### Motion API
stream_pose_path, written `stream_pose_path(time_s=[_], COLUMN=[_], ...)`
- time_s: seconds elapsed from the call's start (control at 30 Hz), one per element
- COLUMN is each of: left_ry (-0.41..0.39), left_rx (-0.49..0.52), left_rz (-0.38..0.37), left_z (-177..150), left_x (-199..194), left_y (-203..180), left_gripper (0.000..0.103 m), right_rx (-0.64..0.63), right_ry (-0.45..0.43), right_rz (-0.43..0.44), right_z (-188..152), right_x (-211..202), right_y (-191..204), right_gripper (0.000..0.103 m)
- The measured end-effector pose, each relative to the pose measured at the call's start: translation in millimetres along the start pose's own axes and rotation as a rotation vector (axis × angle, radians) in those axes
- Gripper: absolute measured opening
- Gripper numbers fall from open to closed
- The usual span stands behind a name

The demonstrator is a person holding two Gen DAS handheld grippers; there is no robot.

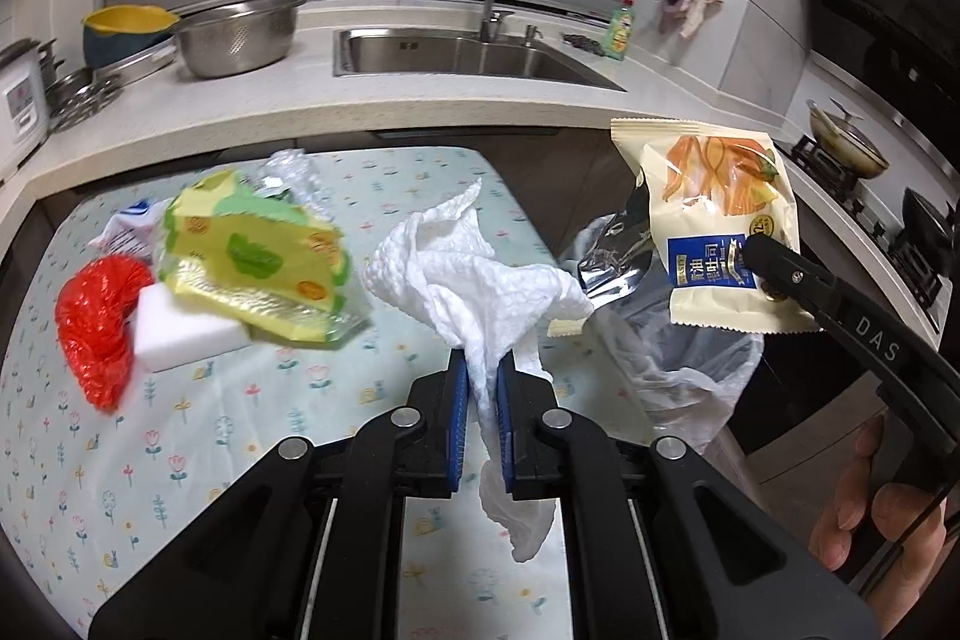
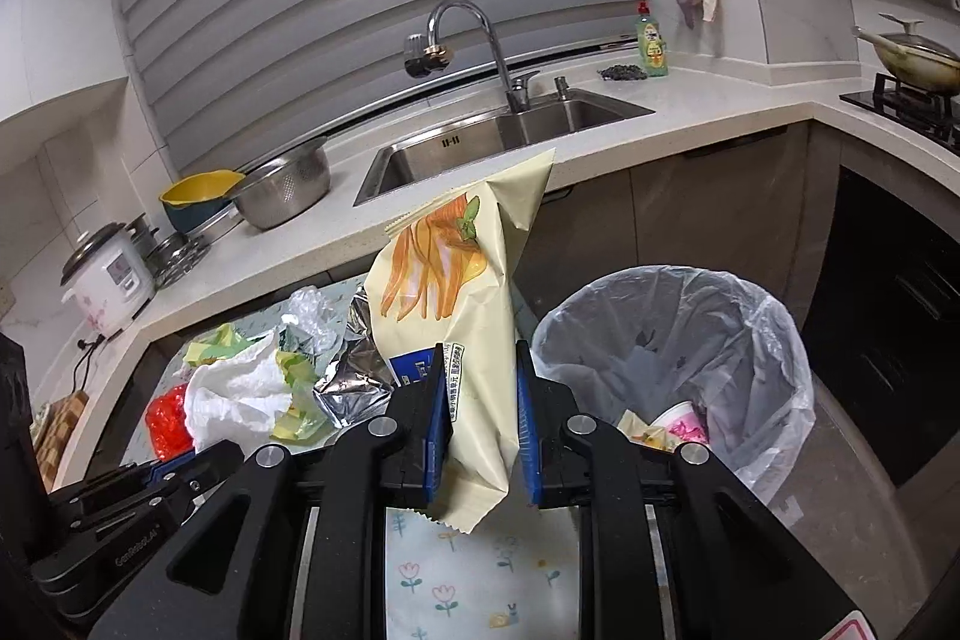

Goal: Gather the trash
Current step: 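Carry the tissue and snack bag over the trash bin with both tools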

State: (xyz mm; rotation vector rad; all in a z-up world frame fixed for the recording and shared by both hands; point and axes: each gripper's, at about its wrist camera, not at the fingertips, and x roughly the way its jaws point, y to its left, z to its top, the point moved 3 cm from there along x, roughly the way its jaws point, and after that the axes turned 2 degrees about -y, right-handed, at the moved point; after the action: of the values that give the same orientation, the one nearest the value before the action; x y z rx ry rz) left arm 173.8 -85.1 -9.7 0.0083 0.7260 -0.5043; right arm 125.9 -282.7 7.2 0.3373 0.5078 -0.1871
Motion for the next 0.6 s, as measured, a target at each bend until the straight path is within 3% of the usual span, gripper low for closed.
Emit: stream_pose_path(time_s=[0.6], left_ry=[0.048], left_rx=[0.128], left_rz=[-0.134], left_z=[14.3], left_x=[43.4], left_y=[-116.5], left_gripper=[0.009], right_rx=[0.083], right_ry=[-0.058], right_rz=[-0.119], right_z=[18.8], right_x=[-30.8], right_y=[-104.5], right_gripper=[0.019])
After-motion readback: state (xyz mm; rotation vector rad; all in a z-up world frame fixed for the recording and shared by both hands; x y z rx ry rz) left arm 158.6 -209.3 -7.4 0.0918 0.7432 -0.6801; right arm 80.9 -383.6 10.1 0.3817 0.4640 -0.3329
